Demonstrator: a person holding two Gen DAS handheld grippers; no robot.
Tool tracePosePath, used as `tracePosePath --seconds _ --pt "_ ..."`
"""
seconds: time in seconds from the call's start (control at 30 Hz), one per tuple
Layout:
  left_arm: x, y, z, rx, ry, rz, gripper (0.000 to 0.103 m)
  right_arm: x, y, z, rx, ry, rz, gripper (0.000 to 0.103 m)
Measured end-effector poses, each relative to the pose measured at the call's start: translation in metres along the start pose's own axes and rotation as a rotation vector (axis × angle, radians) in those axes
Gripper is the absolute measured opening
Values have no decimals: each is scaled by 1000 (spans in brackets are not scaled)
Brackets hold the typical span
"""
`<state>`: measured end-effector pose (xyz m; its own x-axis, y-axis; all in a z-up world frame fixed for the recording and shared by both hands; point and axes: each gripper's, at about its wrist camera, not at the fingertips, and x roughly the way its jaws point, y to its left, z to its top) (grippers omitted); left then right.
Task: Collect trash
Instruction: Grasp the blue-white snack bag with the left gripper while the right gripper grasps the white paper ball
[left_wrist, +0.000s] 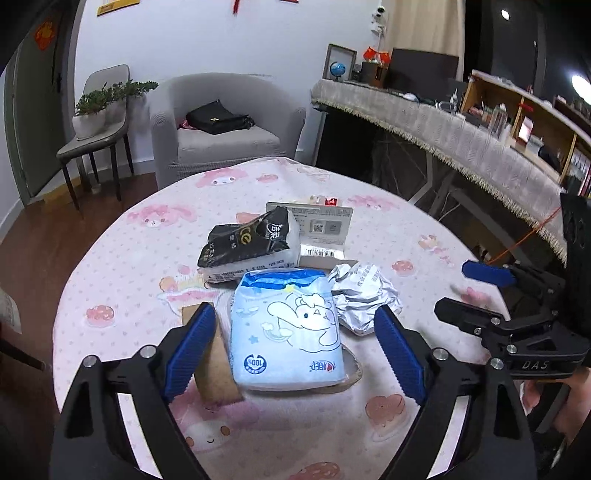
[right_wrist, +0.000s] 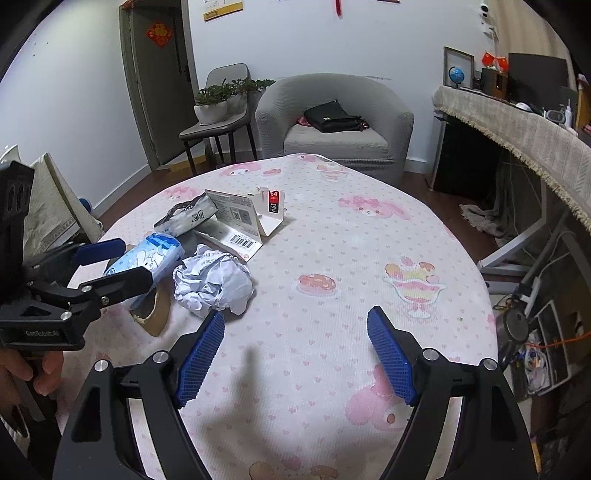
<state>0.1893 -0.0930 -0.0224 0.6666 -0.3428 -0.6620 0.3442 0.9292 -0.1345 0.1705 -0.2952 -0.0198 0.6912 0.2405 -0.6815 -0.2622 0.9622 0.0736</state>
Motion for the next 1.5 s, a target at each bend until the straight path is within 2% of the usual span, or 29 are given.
tracePosePath --seconds 0.07,0.23,0.37,0.53,0.83,1.03,1.07,1.13,1.3,1.5 --pt "-1 -6 2 37 -4 23 85 -1 -1 0 5 -2 2 81" --pt "5 -6 3 37 34 19 85 -2 0 2 6 -5 7 81" --pt "10 -17 2 77 63 18 85 -2 3 2 -3 -2 6 81" --pt "19 -15 -2 68 96 53 84 0 3 2 3 3 12 81" --pt "15 6 0 -49 86 -18 65 8 1 4 65 9 89 81" --pt "16 5 -2 -32 91 -22 65 11 12 7 47 8 113 79" --pt "15 6 -3 -35 87 -22 63 11 13 7 46 10 113 75" --pt "13 9 -4 -37 83 -21 54 13 16 8 49 13 116 74" --pt "8 14 -6 -46 73 -53 49 15 24 10 51 12 131 71" --pt "-8 19 -5 -64 14 -70 47 17 36 15 49 7 151 71"
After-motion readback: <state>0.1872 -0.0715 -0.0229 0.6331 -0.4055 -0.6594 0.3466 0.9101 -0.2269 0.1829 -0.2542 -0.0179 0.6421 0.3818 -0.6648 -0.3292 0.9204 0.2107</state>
